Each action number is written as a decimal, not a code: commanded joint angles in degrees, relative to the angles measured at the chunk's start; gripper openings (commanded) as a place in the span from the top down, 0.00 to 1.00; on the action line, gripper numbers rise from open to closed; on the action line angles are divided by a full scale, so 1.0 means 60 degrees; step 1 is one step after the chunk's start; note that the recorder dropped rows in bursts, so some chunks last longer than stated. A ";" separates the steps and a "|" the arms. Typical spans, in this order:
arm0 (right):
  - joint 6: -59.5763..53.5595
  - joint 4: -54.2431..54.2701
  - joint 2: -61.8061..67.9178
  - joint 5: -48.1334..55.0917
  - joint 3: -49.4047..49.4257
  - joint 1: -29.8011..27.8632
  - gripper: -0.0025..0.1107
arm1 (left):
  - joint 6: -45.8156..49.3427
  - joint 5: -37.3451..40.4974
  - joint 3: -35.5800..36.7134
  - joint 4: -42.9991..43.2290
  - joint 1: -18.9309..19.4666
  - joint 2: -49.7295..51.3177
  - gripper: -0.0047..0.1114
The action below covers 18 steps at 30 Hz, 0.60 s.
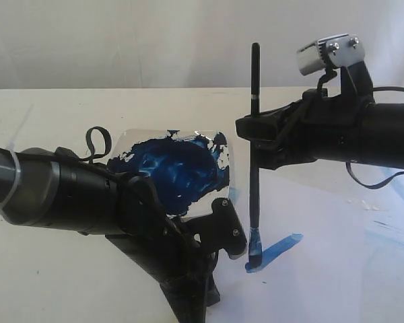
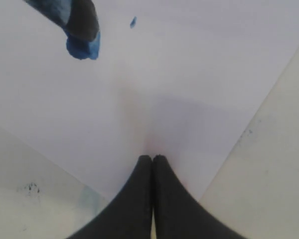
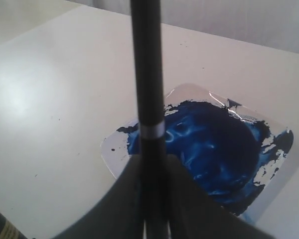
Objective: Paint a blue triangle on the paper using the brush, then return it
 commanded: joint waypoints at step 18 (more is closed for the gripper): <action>0.0120 0.0016 0.0567 0.0241 -0.0392 0.0015 0.98 | -0.0009 0.0199 0.0041 -0.0081 -0.0017 0.0170 0.96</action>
